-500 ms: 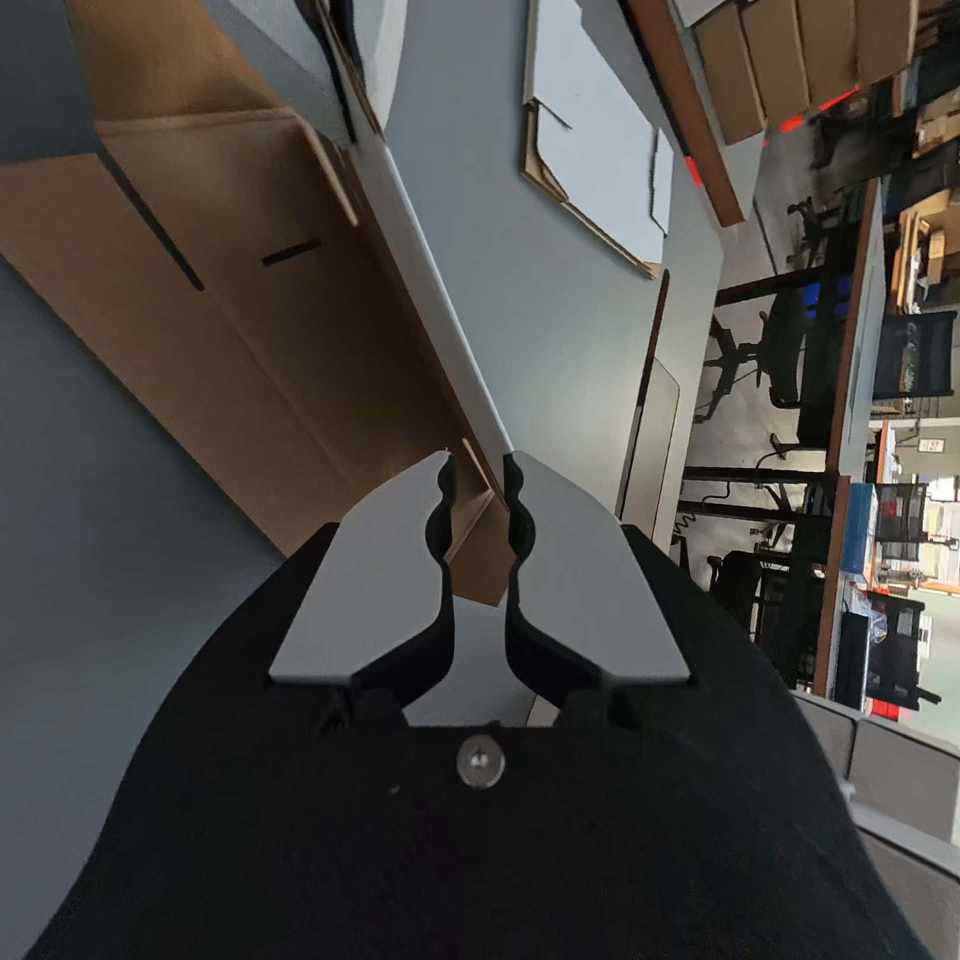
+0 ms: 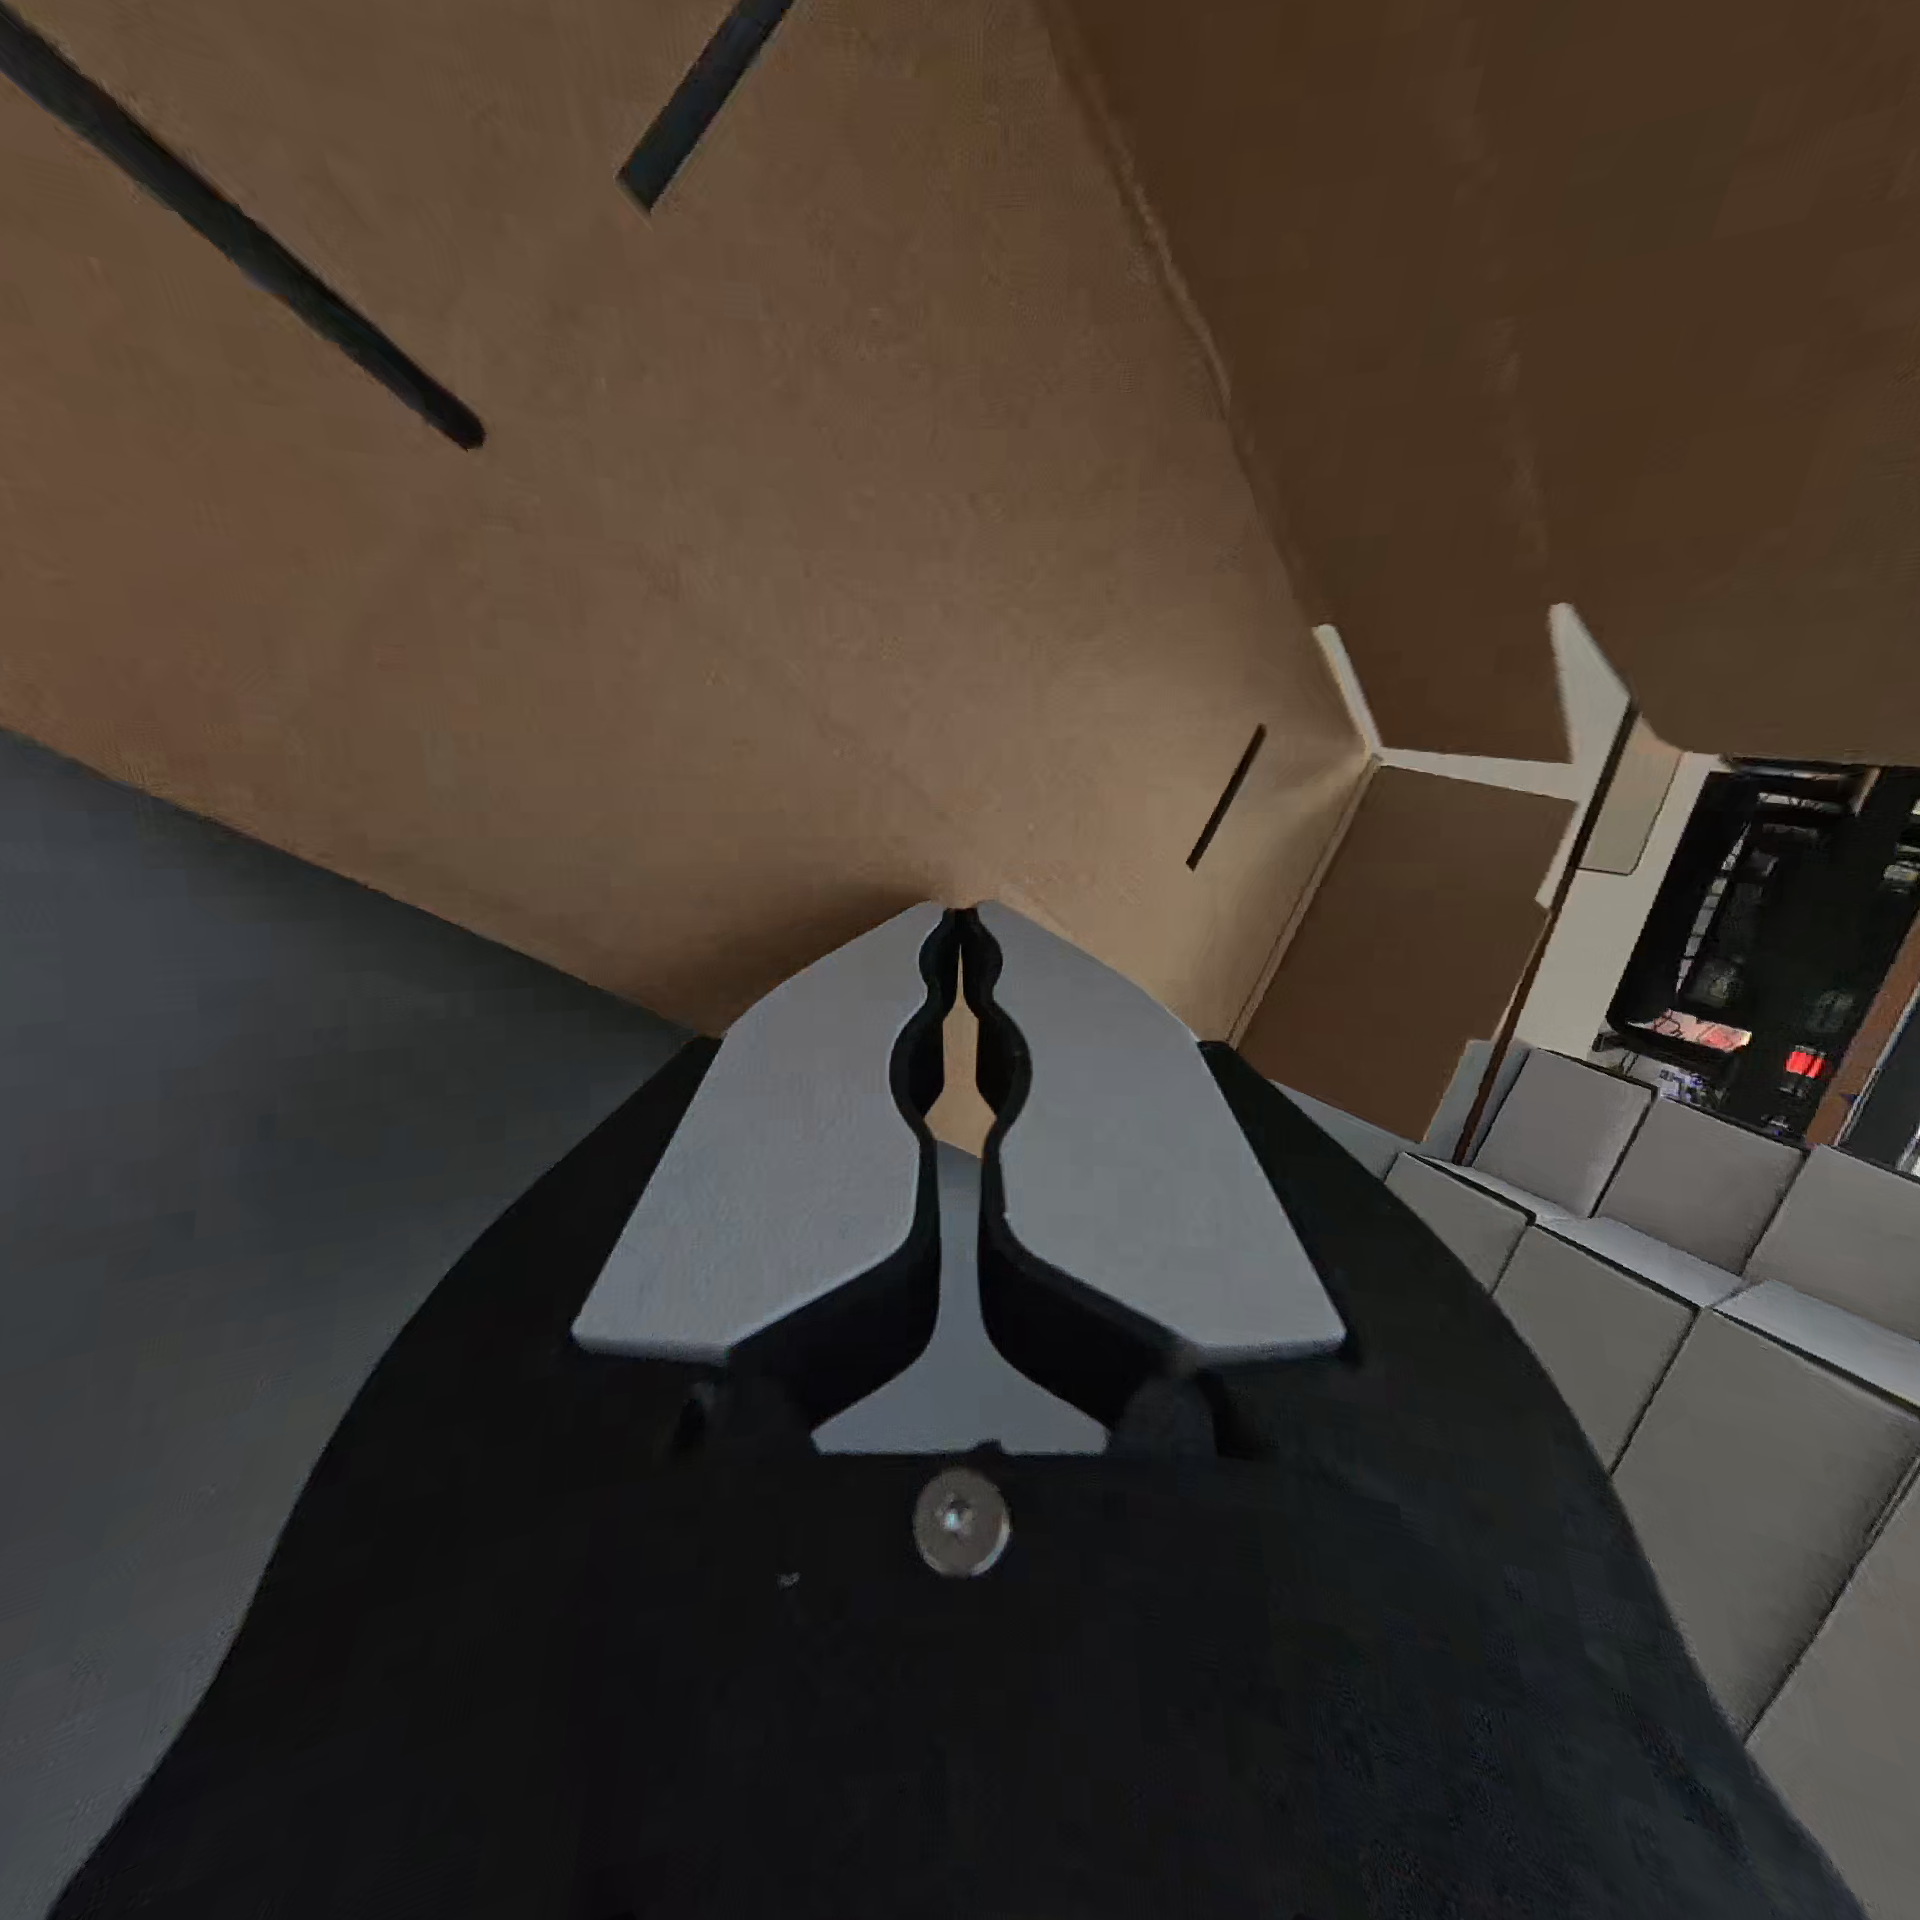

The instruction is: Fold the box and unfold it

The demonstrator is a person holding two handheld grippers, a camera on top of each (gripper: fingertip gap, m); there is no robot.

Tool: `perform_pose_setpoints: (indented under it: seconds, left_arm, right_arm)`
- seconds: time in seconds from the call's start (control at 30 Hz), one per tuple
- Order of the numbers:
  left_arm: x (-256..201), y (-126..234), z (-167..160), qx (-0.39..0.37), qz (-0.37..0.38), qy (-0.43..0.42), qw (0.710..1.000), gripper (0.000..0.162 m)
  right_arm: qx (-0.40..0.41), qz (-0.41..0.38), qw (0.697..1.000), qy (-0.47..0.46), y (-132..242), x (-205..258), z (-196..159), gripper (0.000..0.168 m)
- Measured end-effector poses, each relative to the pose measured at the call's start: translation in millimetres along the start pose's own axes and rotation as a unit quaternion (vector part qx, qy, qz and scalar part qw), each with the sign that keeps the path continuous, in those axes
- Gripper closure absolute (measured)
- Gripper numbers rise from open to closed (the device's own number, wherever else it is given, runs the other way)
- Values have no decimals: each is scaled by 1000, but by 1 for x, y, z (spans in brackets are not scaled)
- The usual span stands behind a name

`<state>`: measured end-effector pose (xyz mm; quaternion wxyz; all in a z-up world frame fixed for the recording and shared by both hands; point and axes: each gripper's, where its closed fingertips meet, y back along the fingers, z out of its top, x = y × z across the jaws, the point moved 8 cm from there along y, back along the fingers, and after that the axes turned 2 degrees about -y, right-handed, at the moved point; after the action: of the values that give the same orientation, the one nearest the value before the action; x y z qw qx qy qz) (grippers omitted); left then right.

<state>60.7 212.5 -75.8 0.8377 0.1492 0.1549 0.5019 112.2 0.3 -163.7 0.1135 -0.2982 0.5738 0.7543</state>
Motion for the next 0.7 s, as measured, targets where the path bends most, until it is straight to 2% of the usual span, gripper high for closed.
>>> perform_pose_setpoints:
  seconds: [0.03, 0.07, 0.17, 0.3, 0.4, 0.5, 0.6, 0.7]
  left_arm:
    - [12, 0, -1, -2, -8, 32, 999, 160]
    - [26, -1, -3, 2, -13, 64, 998, 159]
    - [69, -6, -16, 11, -14, 138, 990, 154]
    - [110, -19, -52, 95, 48, 158, 982, 139]
    - [111, -30, -79, 195, 111, 59, 973, 133]
    - [93, -33, -79, 218, 148, -89, 960, 143]
    - [82, -33, -69, 255, 175, -174, 935, 138]
    - [62, -30, -37, 209, 154, -238, 936, 144]
  right_arm:
    - [17, 1, 1000, 17, -7, 5, -3, 168]
    - [11, -22, 999, 28, -9, 6, -3, 168]
    - [8, -28, 999, 28, -9, 5, -4, 168]
    - [6, -25, 998, 48, -9, 3, -12, 168]
    - [-1, -12, 999, 49, -9, -2, -20, 168]
    - [-17, 3, 999, 46, -10, -5, -25, 168]
    - [-9, -5, 998, 59, -11, -6, -28, 168]
    - [-2, -15, 997, 78, -11, -5, -27, 168]
